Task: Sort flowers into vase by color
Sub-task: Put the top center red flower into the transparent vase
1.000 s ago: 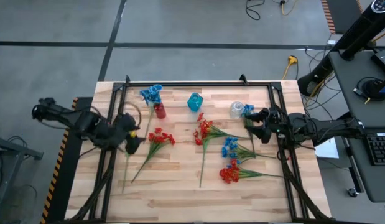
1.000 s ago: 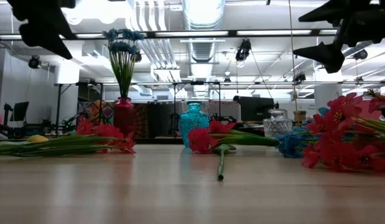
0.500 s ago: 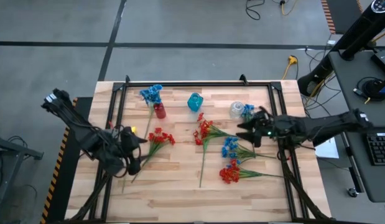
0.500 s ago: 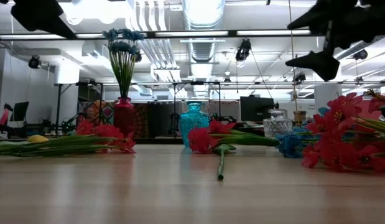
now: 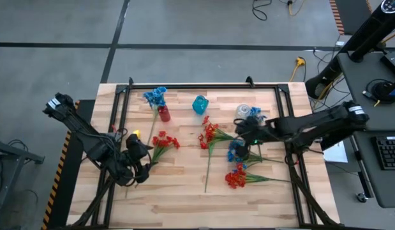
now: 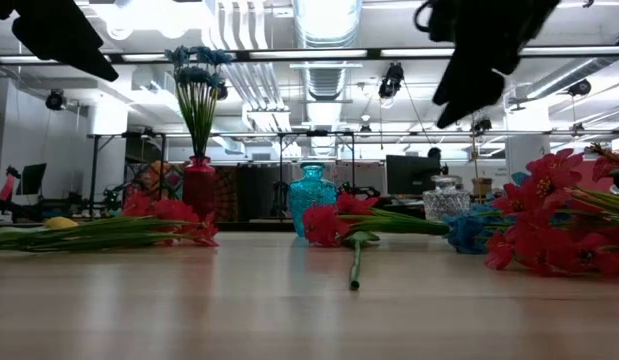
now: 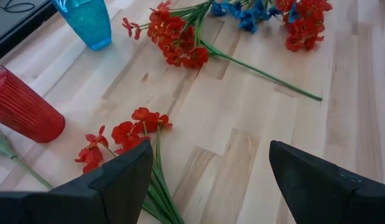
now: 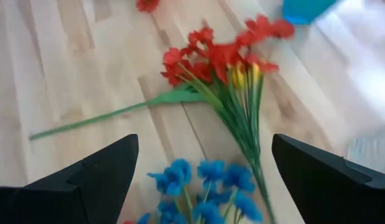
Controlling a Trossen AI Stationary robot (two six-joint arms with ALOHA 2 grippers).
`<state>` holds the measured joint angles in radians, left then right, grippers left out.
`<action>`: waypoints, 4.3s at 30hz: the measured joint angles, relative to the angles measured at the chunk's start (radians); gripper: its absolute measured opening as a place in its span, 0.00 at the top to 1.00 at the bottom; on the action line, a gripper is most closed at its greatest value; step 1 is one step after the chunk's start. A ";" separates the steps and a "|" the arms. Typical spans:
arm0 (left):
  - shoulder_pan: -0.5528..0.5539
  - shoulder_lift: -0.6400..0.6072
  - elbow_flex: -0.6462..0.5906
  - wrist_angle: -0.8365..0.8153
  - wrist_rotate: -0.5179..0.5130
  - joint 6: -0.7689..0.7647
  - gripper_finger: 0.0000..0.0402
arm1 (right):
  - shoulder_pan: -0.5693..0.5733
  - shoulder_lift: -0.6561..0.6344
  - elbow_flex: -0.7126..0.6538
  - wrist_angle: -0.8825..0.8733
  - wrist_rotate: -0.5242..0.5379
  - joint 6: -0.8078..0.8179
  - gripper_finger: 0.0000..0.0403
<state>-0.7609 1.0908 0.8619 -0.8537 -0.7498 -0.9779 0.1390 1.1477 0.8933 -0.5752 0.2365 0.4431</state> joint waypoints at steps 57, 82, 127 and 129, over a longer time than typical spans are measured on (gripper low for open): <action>0.002 0.024 0.000 -0.006 -0.048 0.070 0.25 | -0.192 0.545 0.117 0.113 0.017 -0.209 0.86; 0.002 0.024 0.000 -0.002 -0.056 0.044 0.25 | -0.192 0.070 0.042 0.505 0.102 -0.361 0.93; 0.003 0.024 0.000 0.005 -0.108 0.044 0.25 | -0.237 -0.474 -0.496 1.298 0.630 -0.556 0.93; 0.003 0.024 0.000 0.006 -0.108 0.044 0.25 | -0.246 -0.473 -0.496 1.289 0.630 -0.549 0.93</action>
<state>-0.7574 1.1149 0.8616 -0.8478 -0.8581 -0.9340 -0.1072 0.6750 0.3977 0.7135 0.8661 -0.1055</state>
